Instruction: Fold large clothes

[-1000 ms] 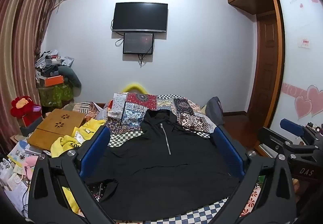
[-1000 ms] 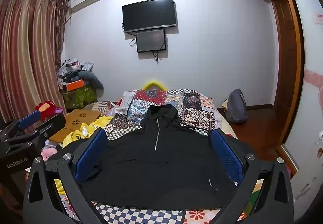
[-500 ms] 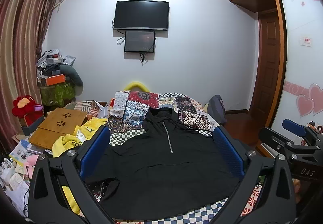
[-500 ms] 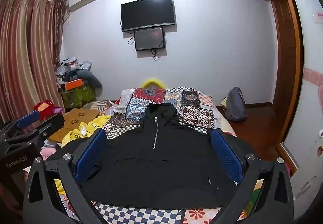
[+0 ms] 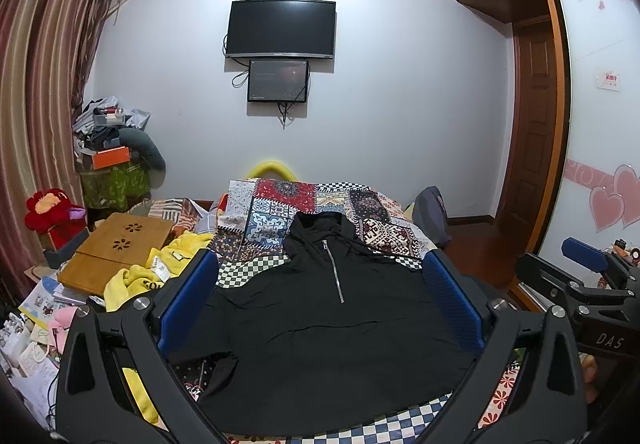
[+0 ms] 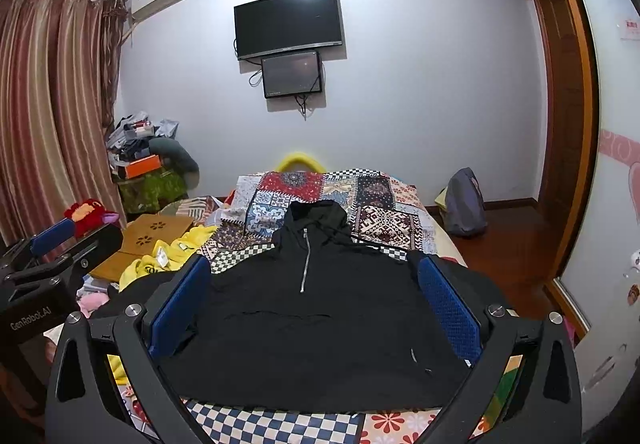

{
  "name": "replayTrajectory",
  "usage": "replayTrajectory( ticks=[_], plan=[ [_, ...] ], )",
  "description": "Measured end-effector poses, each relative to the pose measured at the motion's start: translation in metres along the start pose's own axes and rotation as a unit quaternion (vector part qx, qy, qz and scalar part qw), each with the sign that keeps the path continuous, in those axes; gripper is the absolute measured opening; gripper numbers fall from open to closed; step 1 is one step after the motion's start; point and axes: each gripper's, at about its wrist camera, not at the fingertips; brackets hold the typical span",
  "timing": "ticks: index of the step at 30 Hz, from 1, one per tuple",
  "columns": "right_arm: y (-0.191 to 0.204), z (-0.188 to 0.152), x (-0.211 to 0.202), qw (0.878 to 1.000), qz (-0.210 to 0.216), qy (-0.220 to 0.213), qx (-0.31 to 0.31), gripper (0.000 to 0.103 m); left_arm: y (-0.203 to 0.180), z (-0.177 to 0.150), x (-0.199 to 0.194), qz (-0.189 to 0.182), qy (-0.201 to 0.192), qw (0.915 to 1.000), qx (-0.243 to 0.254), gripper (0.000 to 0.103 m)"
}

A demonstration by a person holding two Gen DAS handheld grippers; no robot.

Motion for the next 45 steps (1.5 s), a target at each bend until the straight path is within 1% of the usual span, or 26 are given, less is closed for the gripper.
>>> replayTrajectory(
  ticks=[17, 31, 45],
  plan=[
    [0.0007, 0.0011, 0.0010, 1.000, 0.003, 0.001, -0.002, 0.103, 0.0014, -0.0002, 0.0048, 0.006, 0.003, 1.0000, -0.002, 0.103],
    [0.0043, 0.0016, 0.0017, 1.000, 0.007, -0.002, -0.005, 0.103, 0.0064, -0.0003, 0.0017, 0.012, 0.003, 0.9999, 0.000, 0.103],
    [0.0073, 0.0013, 0.0050, 1.000, 0.007, 0.003, -0.011, 0.103, 0.0050, -0.0029, 0.0035, 0.015, 0.005, 0.9999, -0.006, 0.103]
  ],
)
Point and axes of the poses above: each gripper's, at about its wrist camera, not at the fingertips, and x roughly the way its jaws point, y to its left, z to its top, and after that the axes turned 11 degrees about -y, right-handed
